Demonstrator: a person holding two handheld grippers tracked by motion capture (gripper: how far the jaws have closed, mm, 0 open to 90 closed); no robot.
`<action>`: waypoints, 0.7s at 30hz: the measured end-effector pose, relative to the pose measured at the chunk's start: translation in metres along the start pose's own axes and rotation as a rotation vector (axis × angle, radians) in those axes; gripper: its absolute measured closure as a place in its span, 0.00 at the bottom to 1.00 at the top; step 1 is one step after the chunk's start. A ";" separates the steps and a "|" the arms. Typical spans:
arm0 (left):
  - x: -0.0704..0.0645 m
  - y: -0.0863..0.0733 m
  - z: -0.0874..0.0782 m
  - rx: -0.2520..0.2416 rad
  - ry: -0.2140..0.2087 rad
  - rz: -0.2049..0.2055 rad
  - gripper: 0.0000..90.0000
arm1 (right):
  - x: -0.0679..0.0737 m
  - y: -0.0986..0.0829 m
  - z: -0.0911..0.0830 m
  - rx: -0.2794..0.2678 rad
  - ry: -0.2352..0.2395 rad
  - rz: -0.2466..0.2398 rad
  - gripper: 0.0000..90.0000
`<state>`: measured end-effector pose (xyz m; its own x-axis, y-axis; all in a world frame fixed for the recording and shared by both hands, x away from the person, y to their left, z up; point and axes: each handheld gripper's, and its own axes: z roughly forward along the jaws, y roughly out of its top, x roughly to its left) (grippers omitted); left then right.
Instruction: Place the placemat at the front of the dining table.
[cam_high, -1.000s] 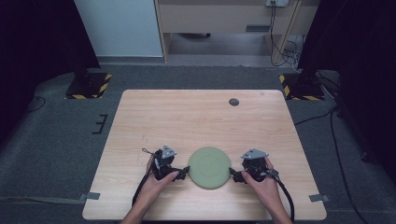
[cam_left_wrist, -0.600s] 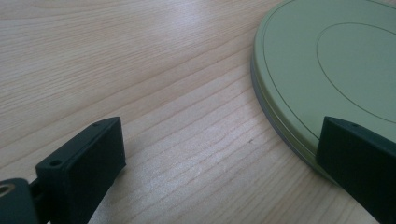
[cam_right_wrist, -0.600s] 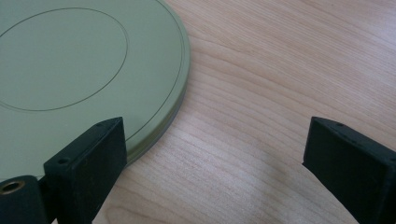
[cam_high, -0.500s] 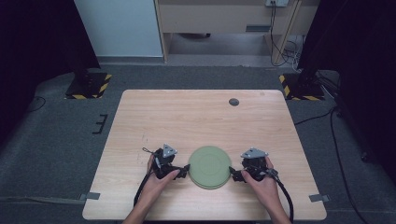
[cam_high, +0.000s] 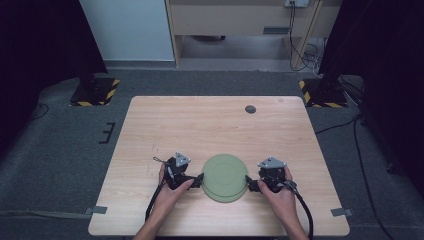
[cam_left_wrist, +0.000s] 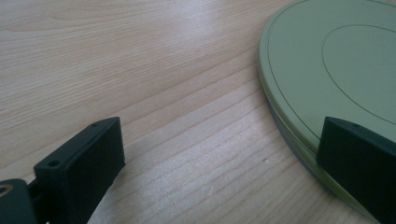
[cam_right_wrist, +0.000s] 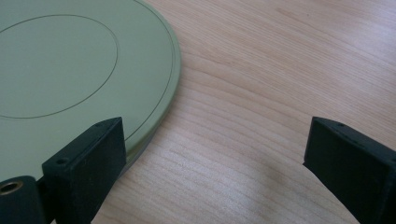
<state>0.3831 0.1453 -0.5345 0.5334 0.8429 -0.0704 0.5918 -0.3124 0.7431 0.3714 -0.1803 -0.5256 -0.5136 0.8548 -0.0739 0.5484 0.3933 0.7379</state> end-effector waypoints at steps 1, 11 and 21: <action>0.001 0.000 0.000 0.001 -0.007 -0.005 0.01 | 0.000 0.000 0.000 0.000 -0.003 0.003 0.07; -0.002 -0.001 -0.008 0.008 -0.044 0.014 0.03 | 0.004 0.000 -0.009 -0.008 0.037 -0.014 0.09; -0.006 -0.001 -0.005 0.012 -0.036 0.027 0.02 | 0.007 -0.001 -0.006 0.008 0.038 -0.020 0.09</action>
<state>0.3764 0.1430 -0.5316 0.5704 0.8180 -0.0742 0.5840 -0.3404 0.7369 0.3637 -0.1767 -0.5225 -0.5496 0.8331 -0.0628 0.5426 0.4131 0.7314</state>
